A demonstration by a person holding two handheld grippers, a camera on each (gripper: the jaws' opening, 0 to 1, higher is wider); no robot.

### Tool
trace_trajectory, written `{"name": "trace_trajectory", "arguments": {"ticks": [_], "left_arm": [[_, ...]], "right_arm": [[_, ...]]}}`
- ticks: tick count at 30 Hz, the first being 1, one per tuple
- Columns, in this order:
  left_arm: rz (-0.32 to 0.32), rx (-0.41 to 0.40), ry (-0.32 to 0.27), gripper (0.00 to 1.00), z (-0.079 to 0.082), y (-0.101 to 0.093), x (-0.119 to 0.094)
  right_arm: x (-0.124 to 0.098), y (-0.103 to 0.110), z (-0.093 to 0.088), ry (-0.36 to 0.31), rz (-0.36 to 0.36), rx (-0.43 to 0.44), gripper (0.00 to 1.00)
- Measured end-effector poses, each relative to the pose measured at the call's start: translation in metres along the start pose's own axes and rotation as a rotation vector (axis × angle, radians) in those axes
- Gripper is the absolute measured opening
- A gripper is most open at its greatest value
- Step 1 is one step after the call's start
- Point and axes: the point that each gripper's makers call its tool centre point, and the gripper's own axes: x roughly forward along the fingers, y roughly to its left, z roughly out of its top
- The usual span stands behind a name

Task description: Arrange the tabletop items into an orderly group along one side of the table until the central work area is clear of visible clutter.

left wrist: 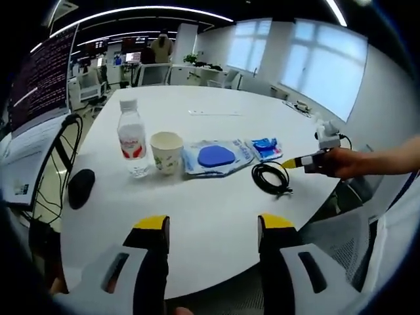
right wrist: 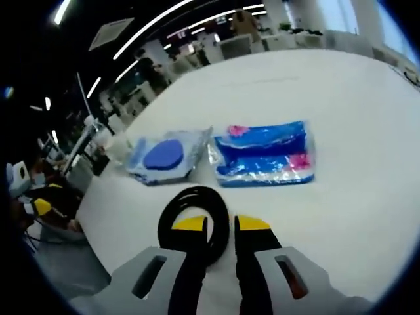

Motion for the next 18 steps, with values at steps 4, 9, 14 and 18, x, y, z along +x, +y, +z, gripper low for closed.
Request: {"name": "trace_trajectory", "arguments": {"ticks": [4,9,14,18], "left_arm": [[-0.006,0.003,-0.01,0.54,0.004,0.006,0.003],[-0.016,0.012,-0.012,0.54,0.01,0.009,0.01],[-0.031,0.027,-0.015,0.54,0.019,0.01,0.017],[-0.045,0.04,-0.028,0.56,0.032,0.01,0.019]], "right_arm": [[-0.009,-0.001,0.005,-0.003,-0.004,-0.021,0.19],[-0.021,0.013,0.012,-0.012,0.066,-0.124,0.34],[-0.032,0.018,0.014,0.009,0.095,-0.193,0.46],[-0.046,0.019,0.021,-0.001,0.101,-0.216,0.53]]}}
